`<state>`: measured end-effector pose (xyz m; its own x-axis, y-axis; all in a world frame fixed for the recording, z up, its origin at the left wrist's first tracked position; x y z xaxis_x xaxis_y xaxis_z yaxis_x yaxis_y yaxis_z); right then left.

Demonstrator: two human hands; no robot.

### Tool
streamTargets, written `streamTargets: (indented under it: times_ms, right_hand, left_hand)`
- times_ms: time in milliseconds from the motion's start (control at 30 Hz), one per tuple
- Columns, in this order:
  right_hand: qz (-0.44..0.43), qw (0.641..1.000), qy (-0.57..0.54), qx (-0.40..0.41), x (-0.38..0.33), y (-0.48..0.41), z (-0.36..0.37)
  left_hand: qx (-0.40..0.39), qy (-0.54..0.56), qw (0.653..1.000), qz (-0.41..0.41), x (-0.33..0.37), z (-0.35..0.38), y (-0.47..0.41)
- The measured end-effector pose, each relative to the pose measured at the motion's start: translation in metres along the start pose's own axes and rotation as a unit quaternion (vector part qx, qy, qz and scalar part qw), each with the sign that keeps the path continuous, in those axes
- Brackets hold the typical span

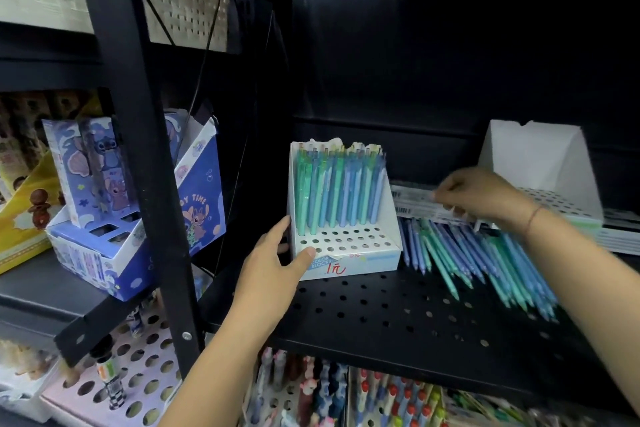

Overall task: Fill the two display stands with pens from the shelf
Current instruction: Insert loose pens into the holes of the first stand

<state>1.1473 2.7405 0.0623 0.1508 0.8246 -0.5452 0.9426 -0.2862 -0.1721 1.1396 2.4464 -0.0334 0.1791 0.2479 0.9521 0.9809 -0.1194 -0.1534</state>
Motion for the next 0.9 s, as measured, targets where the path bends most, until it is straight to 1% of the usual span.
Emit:
streamTargets:
  times_ms: [67,133,200,267,367,567,733,833,900]
  right_hand:
    - [0.041,0.993,0.084,-0.072,0.025,0.003,0.009]
    - [0.056,0.983,0.131,-0.120,0.037,0.004,0.020]
    - [0.056,0.974,0.173,-0.134,0.038,0.005,0.027]
    - [0.057,0.968,0.206,-0.132,0.034,0.004,0.033]
    - [0.070,0.960,0.233,-0.136,0.031,0.003,0.037]
    - [0.109,0.963,0.174,-0.177,0.022,0.002,0.035]
    - [0.131,0.959,0.153,-0.199,0.024,-0.003,0.036]
    - [0.136,0.962,0.121,-0.205,0.024,-0.006,0.038]
    - [0.127,0.964,0.124,-0.199,0.024,-0.007,0.039]
  left_hand:
    - [0.001,-0.002,1.000,0.003,-0.001,0.001,-0.001]
    - [0.002,-0.001,1.000,0.008,-0.002,0.002,-0.003]
    - [-0.001,0.002,1.000,0.012,-0.005,0.002,-0.004]
    - [-0.001,0.008,1.000,0.015,-0.007,0.002,-0.005]
    - [-0.001,0.011,1.000,0.017,-0.008,0.003,-0.006]
    - [0.003,0.012,1.000,0.019,-0.009,0.003,-0.005]
    - [0.006,0.006,1.000,0.023,-0.008,0.003,-0.005]
    - [0.008,0.003,1.000,0.024,-0.009,0.003,-0.006]
    - [0.008,0.001,1.000,0.024,-0.008,0.003,-0.006]
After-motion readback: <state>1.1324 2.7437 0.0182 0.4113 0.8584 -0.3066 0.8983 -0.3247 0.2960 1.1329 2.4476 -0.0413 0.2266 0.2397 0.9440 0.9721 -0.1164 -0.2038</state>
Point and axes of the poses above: each hand's wrist, its own y-axis away from the middle knuckle, its own z-axis out of the palm, x = y × z, the point moved 3 cm from there along -y, towards the middle knuckle, and after that the axes turned 2 degrees about -z, right-handed, at the moved point
